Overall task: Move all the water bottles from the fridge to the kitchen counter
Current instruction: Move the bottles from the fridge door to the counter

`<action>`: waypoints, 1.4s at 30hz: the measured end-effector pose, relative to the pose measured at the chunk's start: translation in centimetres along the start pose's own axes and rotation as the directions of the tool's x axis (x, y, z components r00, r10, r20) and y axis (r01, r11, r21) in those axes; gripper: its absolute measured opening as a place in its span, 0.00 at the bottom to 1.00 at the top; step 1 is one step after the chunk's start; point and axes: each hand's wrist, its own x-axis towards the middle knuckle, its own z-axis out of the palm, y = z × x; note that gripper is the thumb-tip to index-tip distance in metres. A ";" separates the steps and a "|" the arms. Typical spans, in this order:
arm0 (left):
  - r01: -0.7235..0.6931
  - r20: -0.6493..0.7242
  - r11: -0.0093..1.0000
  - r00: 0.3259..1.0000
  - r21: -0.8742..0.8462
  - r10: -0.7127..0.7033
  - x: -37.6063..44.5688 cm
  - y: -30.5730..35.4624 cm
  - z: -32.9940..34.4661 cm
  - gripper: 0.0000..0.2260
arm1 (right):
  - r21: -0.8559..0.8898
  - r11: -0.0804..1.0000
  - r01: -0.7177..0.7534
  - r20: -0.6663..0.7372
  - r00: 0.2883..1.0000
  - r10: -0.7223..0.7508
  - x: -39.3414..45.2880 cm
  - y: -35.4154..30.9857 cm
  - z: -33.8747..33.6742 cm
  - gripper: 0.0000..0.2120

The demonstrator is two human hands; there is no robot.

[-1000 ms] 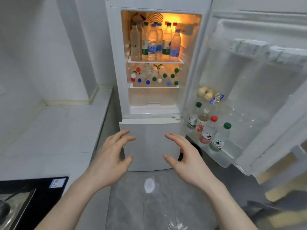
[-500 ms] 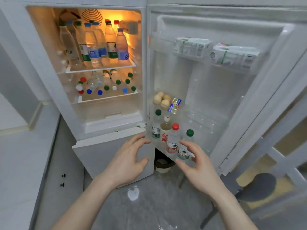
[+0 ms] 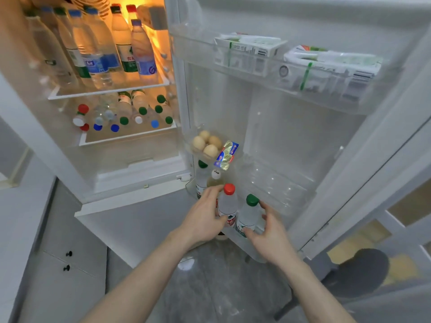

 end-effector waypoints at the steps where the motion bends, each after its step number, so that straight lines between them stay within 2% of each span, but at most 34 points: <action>1: 0.002 0.009 1.000 1.000 0.008 -0.002 0.7 -0.1 0.2 0.34 | -0.022 1.000 -0.008 0.018 1.000 0.009 0.5 0.1 0.1 0.21; 3: -0.002 0.027 1.000 1.000 0.031 0.001 2.0 -0.2 0.6 0.35 | -0.031 0.998 -0.060 0.039 0.997 0.061 1.2 0.1 0.3 0.17; 6: -0.011 0.017 0.998 1.000 0.059 0.010 3.7 -0.4 1.4 0.34 | -0.007 0.996 -0.087 0.031 0.996 0.088 2.2 0.5 0.7 0.22; 8: -0.012 0.003 0.998 1.000 0.066 0.012 4.4 -0.4 1.8 0.30 | 0.010 0.995 -0.103 0.013 0.995 0.103 2.8 0.9 1.0 0.26; 12: -0.020 -0.009 0.998 1.000 0.062 0.020 5.3 -0.4 2.0 0.14 | 0.050 0.984 -0.174 -0.023 0.984 0.175 3.8 2.0 2.0 0.29; 18: -0.024 -0.042 0.997 0.999 0.072 0.027 5.3 -0.3 2.1 0.10 | 0.022 0.989 -0.147 0.000 0.989 0.147 4.6 2.8 2.4 0.30; 21: -0.025 -0.132 0.998 0.991 0.064 0.033 4.3 -0.5 2.7 0.09 | -0.002 0.997 -0.073 0.010 0.997 0.073 4.4 3.1 2.4 0.27; 25: -0.025 -0.208 0.999 0.978 0.042 0.033 2.3 -0.2 3.7 0.08 | 0.049 0.999 -0.019 0.040 0.999 0.018 3.4 3.2 2.6 0.25; 32: -0.023 -0.328 0.999 0.944 -0.027 0.013 -0.8 0.6 3.0 0.12 | 0.183 0.968 0.171 -0.048 0.985 -0.164 0.8 2.6 2.0 0.17; 36: -0.092 -0.435 0.989 0.900 -0.120 0.031 -4.0 1.8 0.8 0.15 | 0.229 0.901 0.369 -0.128 0.929 -0.348 -1.1 0.3 1.1 0.24; 39: -0.109 -0.511 0.971 0.859 -0.213 -0.015 -6.8 2.2 -0.9 0.15 | 0.246 0.846 0.474 -0.161 0.880 -0.446 -2.1 -1.5 1.3 0.22; 42: -0.099 -0.586 0.960 0.807 -0.263 -0.077 -9.9 2.2 -2.7 0.14 | 0.332 0.802 0.498 -0.176 0.867 -0.465 -2.9 -3.7 1.8 0.19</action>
